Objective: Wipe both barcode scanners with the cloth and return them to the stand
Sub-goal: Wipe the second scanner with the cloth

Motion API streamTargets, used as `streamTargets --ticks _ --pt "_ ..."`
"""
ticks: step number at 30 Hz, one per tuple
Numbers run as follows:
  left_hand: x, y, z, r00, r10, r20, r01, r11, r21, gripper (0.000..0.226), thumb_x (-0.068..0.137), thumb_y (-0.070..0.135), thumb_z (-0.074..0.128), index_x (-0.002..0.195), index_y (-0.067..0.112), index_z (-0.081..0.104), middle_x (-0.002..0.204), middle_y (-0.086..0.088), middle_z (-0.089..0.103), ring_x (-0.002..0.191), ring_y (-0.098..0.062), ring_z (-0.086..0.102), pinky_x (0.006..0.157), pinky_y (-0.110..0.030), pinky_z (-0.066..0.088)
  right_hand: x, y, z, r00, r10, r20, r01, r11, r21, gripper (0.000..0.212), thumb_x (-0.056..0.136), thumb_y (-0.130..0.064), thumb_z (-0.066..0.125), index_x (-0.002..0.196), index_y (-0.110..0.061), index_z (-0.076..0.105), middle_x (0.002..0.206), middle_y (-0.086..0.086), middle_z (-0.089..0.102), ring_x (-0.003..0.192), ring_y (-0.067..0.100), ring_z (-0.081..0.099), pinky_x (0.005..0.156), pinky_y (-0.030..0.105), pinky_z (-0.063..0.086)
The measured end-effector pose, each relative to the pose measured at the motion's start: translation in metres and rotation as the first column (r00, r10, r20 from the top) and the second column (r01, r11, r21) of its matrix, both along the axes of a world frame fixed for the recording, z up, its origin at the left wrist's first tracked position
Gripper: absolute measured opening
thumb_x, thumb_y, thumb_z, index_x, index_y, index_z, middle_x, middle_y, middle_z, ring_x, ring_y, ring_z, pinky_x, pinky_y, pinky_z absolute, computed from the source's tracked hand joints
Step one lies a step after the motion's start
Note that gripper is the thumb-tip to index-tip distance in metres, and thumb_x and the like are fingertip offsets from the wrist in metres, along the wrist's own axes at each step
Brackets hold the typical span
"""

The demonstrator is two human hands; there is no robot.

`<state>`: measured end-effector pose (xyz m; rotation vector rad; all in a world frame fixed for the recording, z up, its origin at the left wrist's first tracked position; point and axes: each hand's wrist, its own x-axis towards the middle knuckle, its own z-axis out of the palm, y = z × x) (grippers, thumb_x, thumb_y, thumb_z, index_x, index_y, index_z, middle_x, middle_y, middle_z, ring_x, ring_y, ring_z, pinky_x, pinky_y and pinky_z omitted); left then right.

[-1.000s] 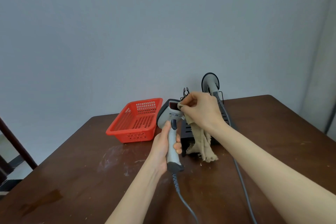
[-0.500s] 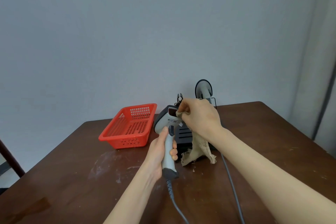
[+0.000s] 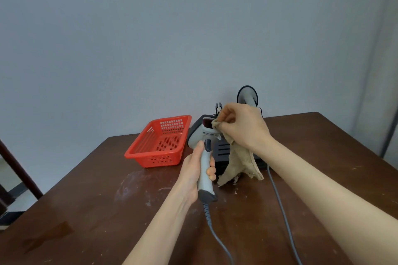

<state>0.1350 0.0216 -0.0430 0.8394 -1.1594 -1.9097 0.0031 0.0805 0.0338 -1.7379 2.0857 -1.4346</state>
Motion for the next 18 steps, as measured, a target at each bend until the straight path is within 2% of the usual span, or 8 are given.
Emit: streamTargets --ticks 2,4,6,9,12,15,16,18 --pt "0.001 0.000 0.001 1.000 0.010 0.007 -0.010 1.000 -0.020 0.035 0.093 0.040 0.052 0.087 0.006 0.056 0.056 -0.006 0.049 0.037 -0.012 0.039 0.034 -0.021 0.035 0.004 0.002 0.004 0.988 0.097 0.117 -0.092 0.994 -0.053 0.014 0.078 -0.025 0.072 0.072 -0.028 0.060 0.077 -0.008 0.069 0.081 0.010 0.065 0.075 0.029 0.052" --pt "0.002 -0.001 0.002 0.999 0.031 0.018 -0.030 0.999 -0.038 0.035 0.094 0.038 0.051 0.086 0.005 0.056 0.056 -0.006 0.049 0.036 -0.013 0.039 0.035 -0.021 0.035 0.007 0.003 0.004 0.986 0.128 0.111 -0.121 0.991 -0.064 0.009 0.079 -0.021 0.071 0.076 -0.023 0.063 0.079 -0.007 0.069 0.081 0.010 0.065 0.075 0.024 0.051" --pt "0.004 -0.002 0.001 0.999 0.049 0.019 -0.048 0.998 -0.049 0.034 0.094 0.037 0.051 0.084 0.005 0.055 0.055 -0.006 0.049 0.035 -0.012 0.039 0.034 -0.021 0.035 0.004 0.001 0.002 0.998 0.065 -0.013 -0.065 0.998 -0.010 0.006 0.082 -0.018 0.064 0.082 -0.024 0.064 0.084 -0.007 0.066 0.086 0.013 0.063 0.077 0.030 0.052" --pt "0.009 -0.004 0.002 0.998 0.065 -0.014 -0.066 0.997 -0.028 0.034 0.094 0.038 0.050 0.084 0.006 0.055 0.054 -0.005 0.049 0.034 -0.011 0.038 0.033 -0.019 0.035 -0.003 -0.001 -0.003 0.968 -0.062 -0.244 0.102 0.983 0.153 0.018 0.083 -0.015 0.055 0.090 -0.028 0.064 0.096 -0.003 0.068 0.094 0.021 0.061 0.077 0.034 0.051" --pt "0.016 -0.009 0.006 0.997 0.067 -0.044 -0.067 0.998 -0.013 0.034 0.093 0.041 0.050 0.085 0.009 0.054 0.053 -0.003 0.048 0.033 -0.009 0.037 0.032 -0.018 0.034 -0.013 -0.002 -0.013 0.993 -0.086 -0.080 0.101 0.973 0.208 0.018 0.086 -0.015 0.052 0.097 -0.026 0.062 0.102 -0.001 0.064 0.096 0.020 0.057 0.074 0.028 0.041" --pt "0.018 -0.010 0.007 0.998 0.059 -0.038 -0.060 0.998 -0.008 0.035 0.092 0.043 0.050 0.085 0.009 0.053 0.053 -0.002 0.048 0.033 -0.009 0.037 0.032 -0.019 0.034 -0.016 -0.007 -0.028 0.998 -0.028 -0.049 0.045 0.923 0.382 0.022 0.089 -0.010 0.046 0.104 -0.021 0.058 0.110 0.001 0.057 0.098 0.022 0.053 0.071 0.028 0.040" --pt "0.018 -0.010 0.006 0.998 0.059 -0.038 -0.059 0.998 -0.005 0.035 0.092 0.043 0.050 0.086 0.009 0.053 0.053 -0.002 0.048 0.033 -0.009 0.037 0.032 -0.019 0.034 -0.017 -0.010 -0.033 1.000 -0.016 0.025 0.004 0.911 0.412 0.024 0.089 -0.006 0.044 0.101 -0.019 0.060 0.107 -0.001 0.054 0.095 0.020 0.052 0.067 0.026 0.040" --pt "0.018 -0.010 0.005 0.997 0.058 -0.048 -0.058 0.998 0.002 0.035 0.092 0.043 0.049 0.086 0.009 0.053 0.053 -0.002 0.048 0.033 -0.009 0.037 0.032 -0.019 0.034 -0.020 -0.013 -0.035 0.931 -0.035 0.363 -0.107 0.925 0.364 0.028 0.089 0.001 0.044 0.089 -0.015 0.066 0.099 0.002 0.059 0.088 0.018 0.054 0.062 0.024 0.043"
